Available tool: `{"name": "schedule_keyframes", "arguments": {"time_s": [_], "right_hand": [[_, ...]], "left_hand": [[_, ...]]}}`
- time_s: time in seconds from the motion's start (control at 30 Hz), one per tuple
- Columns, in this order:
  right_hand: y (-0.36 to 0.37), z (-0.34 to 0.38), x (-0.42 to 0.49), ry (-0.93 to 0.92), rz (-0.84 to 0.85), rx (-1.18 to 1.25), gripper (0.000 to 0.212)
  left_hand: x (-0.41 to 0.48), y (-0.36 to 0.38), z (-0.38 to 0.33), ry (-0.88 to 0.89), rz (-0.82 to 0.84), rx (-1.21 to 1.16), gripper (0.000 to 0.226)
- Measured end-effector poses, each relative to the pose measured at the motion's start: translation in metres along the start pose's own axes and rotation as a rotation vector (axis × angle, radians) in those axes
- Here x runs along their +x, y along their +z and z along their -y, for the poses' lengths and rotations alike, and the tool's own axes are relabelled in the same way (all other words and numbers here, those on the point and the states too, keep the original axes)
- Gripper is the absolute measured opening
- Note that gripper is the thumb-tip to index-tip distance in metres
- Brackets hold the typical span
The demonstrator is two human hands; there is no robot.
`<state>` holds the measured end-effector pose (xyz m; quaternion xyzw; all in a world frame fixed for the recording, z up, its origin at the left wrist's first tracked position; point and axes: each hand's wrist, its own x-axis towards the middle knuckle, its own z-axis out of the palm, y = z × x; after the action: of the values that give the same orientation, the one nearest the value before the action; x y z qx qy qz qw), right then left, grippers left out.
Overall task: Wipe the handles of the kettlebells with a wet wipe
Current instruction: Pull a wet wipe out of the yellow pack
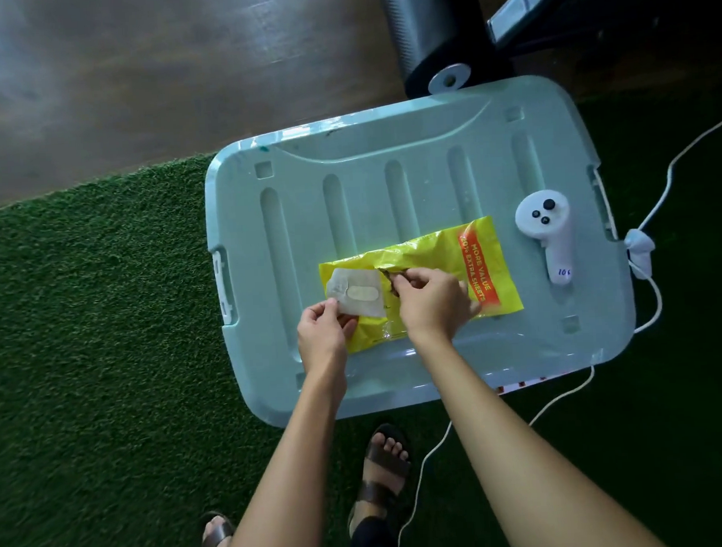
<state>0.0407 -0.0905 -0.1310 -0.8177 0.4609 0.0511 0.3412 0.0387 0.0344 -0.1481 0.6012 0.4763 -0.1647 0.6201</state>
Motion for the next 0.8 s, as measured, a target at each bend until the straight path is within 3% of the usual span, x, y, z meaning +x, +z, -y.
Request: {"name": "schedule_keyframes", "arguments": {"time_s": [0.23, 0.4, 0.47, 0.53, 0.63, 0.67, 0.73, 0.8], "right_hand": [[-0.046, -0.018, 0.000, -0.050, 0.196, 0.219, 0.009], [-0.095, -0.037, -0.001, -0.088, 0.109, 0.260, 0.011], [-0.104, -0.043, 0.004, -0.143, 0.051, 0.218, 0.014], [-0.104, -0.051, 0.011, -0.272, -0.035, 0.080, 0.015], [-0.095, -0.067, 0.023, -0.437, -0.117, -0.156, 0.008], [-0.092, -0.071, 0.027, -0.466, -0.115, -0.205, 0.017], [-0.090, -0.077, 0.033, -0.524, -0.074, -0.267, 0.038], [-0.090, -0.081, 0.038, -0.570, -0.031, -0.300, 0.044]], "left_hand": [[-0.001, 0.001, -0.004, 0.001, 0.022, 0.061, 0.013], [-0.014, 0.001, -0.008, 0.031, 0.041, 0.098, 0.013], [-0.028, 0.002, -0.008, 0.216, 0.028, 0.240, 0.012], [-0.049, 0.006, -0.006, 0.533, 0.062, 0.399, 0.011], [-0.066, 0.022, 0.010, 0.956, 0.314, 0.615, 0.011], [-0.065, 0.028, 0.020, 1.077, 0.375, 0.765, 0.015], [-0.056, 0.038, 0.039, 1.225, 0.382, 1.115, 0.028], [-0.050, 0.043, 0.049, 1.230, 0.315, 1.348, 0.040]]}}
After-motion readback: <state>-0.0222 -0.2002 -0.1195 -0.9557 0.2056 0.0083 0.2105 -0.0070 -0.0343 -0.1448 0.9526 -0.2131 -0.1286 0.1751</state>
